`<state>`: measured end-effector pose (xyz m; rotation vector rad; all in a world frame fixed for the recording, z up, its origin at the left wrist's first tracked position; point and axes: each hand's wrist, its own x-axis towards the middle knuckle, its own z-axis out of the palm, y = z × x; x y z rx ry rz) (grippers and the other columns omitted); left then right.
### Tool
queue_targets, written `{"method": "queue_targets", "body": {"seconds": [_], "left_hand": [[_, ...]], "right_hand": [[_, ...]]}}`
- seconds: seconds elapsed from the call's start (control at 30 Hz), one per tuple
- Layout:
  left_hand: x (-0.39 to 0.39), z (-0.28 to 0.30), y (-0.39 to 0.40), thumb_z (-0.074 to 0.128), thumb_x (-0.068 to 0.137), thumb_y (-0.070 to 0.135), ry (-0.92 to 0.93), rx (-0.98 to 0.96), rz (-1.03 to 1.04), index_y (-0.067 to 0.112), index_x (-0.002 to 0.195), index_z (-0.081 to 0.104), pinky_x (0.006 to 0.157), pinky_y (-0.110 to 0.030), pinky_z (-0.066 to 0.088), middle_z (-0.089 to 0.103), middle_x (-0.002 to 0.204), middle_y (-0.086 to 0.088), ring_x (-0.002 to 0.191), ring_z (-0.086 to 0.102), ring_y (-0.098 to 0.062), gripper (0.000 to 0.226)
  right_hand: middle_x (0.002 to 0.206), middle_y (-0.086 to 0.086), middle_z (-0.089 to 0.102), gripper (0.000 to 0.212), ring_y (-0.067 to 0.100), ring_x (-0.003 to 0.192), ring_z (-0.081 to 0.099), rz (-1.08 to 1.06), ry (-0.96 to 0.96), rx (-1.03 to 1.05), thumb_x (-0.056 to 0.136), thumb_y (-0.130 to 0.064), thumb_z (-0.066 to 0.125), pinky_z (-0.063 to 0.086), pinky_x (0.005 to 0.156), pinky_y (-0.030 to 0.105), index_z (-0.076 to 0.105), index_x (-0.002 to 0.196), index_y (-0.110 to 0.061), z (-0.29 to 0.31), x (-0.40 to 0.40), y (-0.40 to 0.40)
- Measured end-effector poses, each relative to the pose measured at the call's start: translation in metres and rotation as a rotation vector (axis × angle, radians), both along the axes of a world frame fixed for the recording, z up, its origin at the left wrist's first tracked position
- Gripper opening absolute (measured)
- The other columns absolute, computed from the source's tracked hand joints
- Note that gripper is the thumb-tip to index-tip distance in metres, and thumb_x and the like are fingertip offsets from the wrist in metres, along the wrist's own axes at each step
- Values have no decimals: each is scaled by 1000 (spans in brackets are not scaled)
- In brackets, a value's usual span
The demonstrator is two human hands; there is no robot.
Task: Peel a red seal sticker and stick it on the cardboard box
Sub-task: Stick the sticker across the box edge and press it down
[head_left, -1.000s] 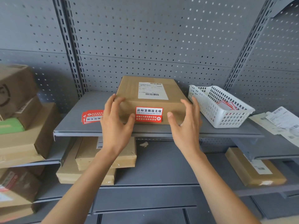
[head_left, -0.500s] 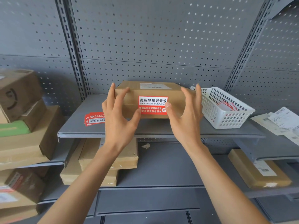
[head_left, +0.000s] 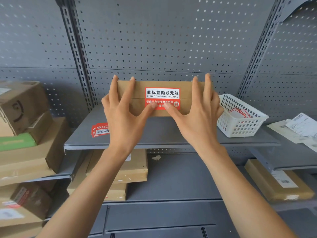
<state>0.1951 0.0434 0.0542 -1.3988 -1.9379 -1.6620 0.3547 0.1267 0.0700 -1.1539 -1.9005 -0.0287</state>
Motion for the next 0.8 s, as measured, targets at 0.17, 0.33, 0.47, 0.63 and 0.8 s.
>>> {"method": "queue_targets", "body": {"seconds": [0.17,0.33,0.47,0.63,0.8], "left_hand": [[0,2,-4,76,87,53,19,-31,-19,34,156,43,114,-27,20,16,173,-3,141,24,-16,79],[-3,8,-10,76,89,48,47,-76,-51,35,154,44,113,-27,21,12,174,-7,139,24,-15,73],[-4,13,-14,75,93,36,35,-114,-89,34,154,45,111,-17,16,7,174,-8,144,22,-19,68],[-6,16,-20,68,98,21,44,-151,-91,32,155,44,110,-20,19,6,175,-5,142,25,-24,63],[1,18,-21,78,88,48,32,-121,-77,32,155,45,115,-28,24,7,175,-2,140,21,-12,76]], "right_hand": [[172,5,10,103,38,150,22,48,-19,-32,80,-80,55,26,109,56,26,159,-21,2,7,3],[173,3,10,91,39,153,17,123,-5,-71,87,-63,64,23,115,62,26,160,-24,8,17,5],[173,1,12,77,37,153,18,182,27,-64,95,-49,64,24,117,63,27,160,-29,10,23,5],[173,3,11,65,35,157,12,222,37,-45,101,-31,58,20,119,61,30,159,-28,10,27,3],[173,-1,7,86,33,157,8,193,42,-84,87,-62,65,15,118,60,27,159,-35,14,22,-9]]}}
